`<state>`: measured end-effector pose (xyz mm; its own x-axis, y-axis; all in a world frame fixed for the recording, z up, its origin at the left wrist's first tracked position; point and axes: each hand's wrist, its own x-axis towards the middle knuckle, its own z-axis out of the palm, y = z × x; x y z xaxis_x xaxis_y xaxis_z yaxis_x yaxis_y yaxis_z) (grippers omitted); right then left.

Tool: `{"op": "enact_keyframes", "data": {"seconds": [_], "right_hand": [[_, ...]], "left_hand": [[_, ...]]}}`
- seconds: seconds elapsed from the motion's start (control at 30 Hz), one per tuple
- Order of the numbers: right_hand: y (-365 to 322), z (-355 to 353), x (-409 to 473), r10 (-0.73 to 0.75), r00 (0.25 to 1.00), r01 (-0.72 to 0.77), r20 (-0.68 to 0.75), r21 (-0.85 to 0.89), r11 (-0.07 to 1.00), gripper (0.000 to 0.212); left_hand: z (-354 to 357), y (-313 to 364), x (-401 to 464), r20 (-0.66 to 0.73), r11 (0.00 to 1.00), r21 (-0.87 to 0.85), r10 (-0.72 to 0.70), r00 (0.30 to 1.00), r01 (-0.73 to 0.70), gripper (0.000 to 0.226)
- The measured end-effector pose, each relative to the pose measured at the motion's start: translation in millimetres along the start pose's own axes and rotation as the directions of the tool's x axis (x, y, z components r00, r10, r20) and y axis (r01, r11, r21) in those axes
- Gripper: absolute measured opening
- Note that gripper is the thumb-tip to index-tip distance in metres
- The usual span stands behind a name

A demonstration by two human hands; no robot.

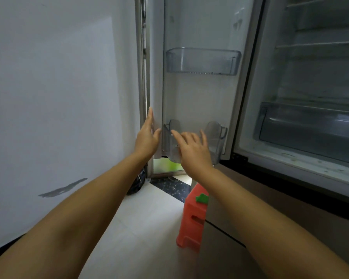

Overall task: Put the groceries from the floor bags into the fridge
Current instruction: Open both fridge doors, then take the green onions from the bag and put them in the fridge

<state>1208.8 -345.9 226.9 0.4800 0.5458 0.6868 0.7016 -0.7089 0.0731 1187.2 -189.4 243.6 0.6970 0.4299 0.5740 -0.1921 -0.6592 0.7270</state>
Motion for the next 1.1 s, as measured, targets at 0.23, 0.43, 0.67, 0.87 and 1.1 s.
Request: {"op": "enact_keyframes", "data": {"seconds": [0.23,0.43,0.67,0.87,1.1], "right_hand": [[-13,-12,-39,-0.019,0.956,0.017,0.293,0.012,1.000,0.087],[-66,38,-205,-0.076,0.776,-0.089,0.626,0.227,0.970,0.060],[-203,46,-264,-0.359,0.567,0.067,0.741,0.394,0.917,0.051],[-363,47,-275,-0.532,0.455,0.212,0.714,0.493,0.844,0.046],[-566,41,-298,-0.658,0.334,0.258,0.675,0.606,0.753,0.043]], "left_hand": [[-34,-7,-114,0.154,0.971,0.145,-0.213,0.965,0.192,0.054],[-109,-72,-286,0.158,0.790,0.486,-0.501,0.851,0.374,0.042],[-222,-108,-449,-0.055,0.477,0.651,-0.746,0.664,0.590,0.040],[-326,-117,-521,-0.240,0.359,0.608,-0.767,0.595,0.708,0.037],[-506,-134,-621,-0.390,0.134,0.557,-0.829,0.401,0.820,0.039]]}}
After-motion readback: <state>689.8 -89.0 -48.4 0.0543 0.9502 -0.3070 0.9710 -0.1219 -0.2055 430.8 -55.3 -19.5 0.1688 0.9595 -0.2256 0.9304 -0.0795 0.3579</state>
